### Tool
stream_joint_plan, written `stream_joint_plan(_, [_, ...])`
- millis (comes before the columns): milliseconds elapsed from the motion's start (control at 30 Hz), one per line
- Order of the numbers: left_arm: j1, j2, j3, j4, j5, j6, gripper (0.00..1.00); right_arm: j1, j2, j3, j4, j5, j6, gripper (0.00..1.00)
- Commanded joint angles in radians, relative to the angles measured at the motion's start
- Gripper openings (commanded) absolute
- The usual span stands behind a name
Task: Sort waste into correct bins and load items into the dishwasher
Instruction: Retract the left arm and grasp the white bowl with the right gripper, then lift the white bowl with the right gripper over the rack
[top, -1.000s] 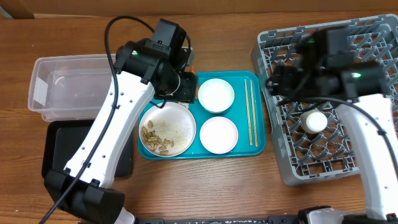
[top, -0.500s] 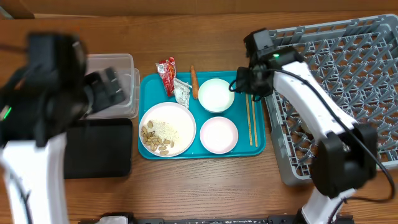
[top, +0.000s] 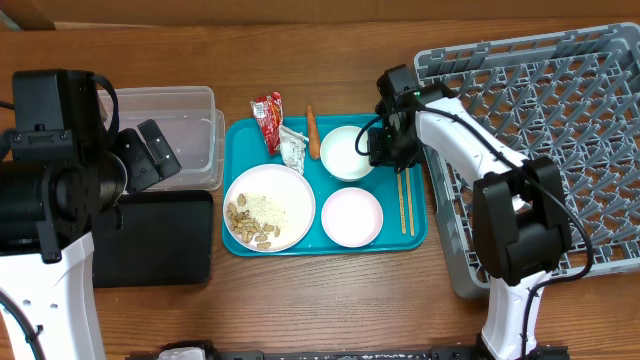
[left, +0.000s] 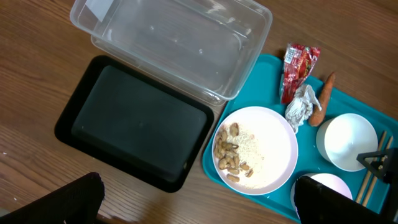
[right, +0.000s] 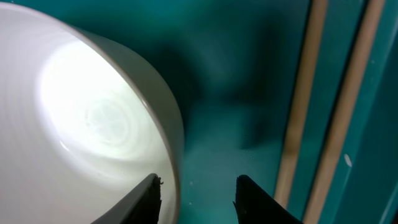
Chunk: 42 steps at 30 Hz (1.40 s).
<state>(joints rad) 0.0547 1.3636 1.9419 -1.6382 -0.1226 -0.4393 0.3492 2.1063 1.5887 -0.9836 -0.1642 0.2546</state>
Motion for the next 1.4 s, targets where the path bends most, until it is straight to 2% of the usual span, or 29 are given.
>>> stream_joint_plan(0, [0.004,0.006,0.002,0.000,-0.023,-0.010,1.00,0.016,0.001,-0.005,0.020,-0.024,-0.027,0.35])
stream_joint_plan(100, [0.004,0.006,0.002,0.000,-0.023,-0.010,1.00,0.016,0.001,-0.005,0.050,-0.018,-0.018,0.23])
stream_joint_plan(200, [0.004,0.006,0.002,0.000,-0.023,-0.010,1.00,0.016,0.001,-0.003,0.067,0.040,-0.015,0.06])
stream_joint_plan(233, [0.004,0.006,0.002,0.000,-0.023,-0.010,1.00,0.016,-0.001,0.003,0.059,0.064,-0.015,0.04])
stream_joint_plan(533, [0.004,0.007,0.002,0.000,-0.023,-0.010,1.00,0.008,-0.113,0.220,-0.153,0.251,-0.006,0.04])
stream_joint_plan(700, [0.004,0.007,0.002,0.000,-0.023,-0.010,1.00,0.003,-0.248,0.301,-0.267,0.645,0.175,0.04])
stream_joint_plan(833, [0.004,0.007,0.002,0.000,-0.023,-0.010,1.00,-0.022,-0.317,0.300,-0.396,1.112,0.443,0.04])
stream_joint_plan(933, [0.004,0.007,0.002,0.000,-0.023,-0.010,1.00,-0.060,-0.315,0.281,-0.433,1.243,0.507,0.04])
stream_joint_plan(1100, [0.004,0.007,0.002,0.000,-0.022,-0.010,1.00,-0.156,-0.311,0.158,-0.345,1.266,0.511,0.04])
stream_joint_plan(1367, [0.004,0.007,0.002,0.000,-0.022,-0.010,1.00,-0.254,-0.311,-0.125,0.014,1.386,0.341,0.04])
